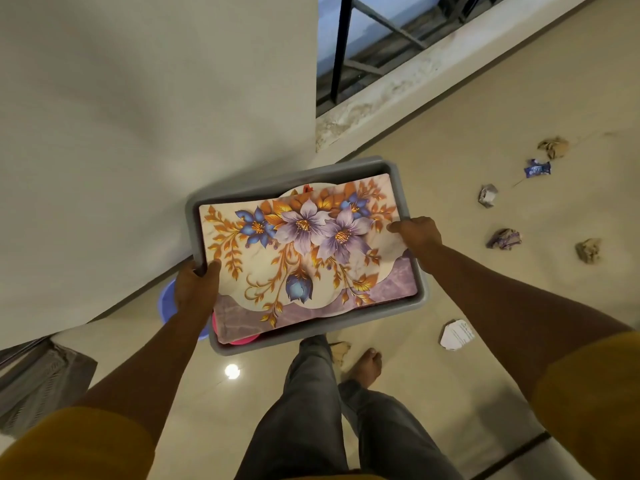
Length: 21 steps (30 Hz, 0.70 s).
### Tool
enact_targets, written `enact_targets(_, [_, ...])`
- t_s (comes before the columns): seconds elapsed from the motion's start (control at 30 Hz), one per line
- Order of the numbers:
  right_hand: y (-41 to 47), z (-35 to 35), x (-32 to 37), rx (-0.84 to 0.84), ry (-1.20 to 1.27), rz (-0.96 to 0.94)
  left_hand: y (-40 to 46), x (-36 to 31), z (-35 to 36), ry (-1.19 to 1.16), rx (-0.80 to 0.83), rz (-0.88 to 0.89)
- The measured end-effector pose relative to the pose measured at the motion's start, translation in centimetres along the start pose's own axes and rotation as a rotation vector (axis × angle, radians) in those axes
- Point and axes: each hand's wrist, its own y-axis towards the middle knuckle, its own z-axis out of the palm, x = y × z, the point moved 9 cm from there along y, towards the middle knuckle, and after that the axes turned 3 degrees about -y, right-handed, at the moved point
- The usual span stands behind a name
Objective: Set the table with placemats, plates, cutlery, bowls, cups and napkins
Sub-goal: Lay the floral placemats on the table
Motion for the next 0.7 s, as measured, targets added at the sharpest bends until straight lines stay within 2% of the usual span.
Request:
enact_targets(0.23, [-4.2,-4.3,-2.9,-0.096,-0.015,-0.015,-3.2,-3.0,-0.3,0.081,0.012,0.082])
enact_targets(0.5, [-10.7,-11.7,-8.2,-0.357,-0.052,-0.01,-8.7,-9.5,1.9,0.196,0.038,0.224])
enact_targets(0.7, [-16.6,-16.6,-14.2,-0.56,0.084,0.057,-13.4,-14.9,5.0,0.301,0.13,0.42])
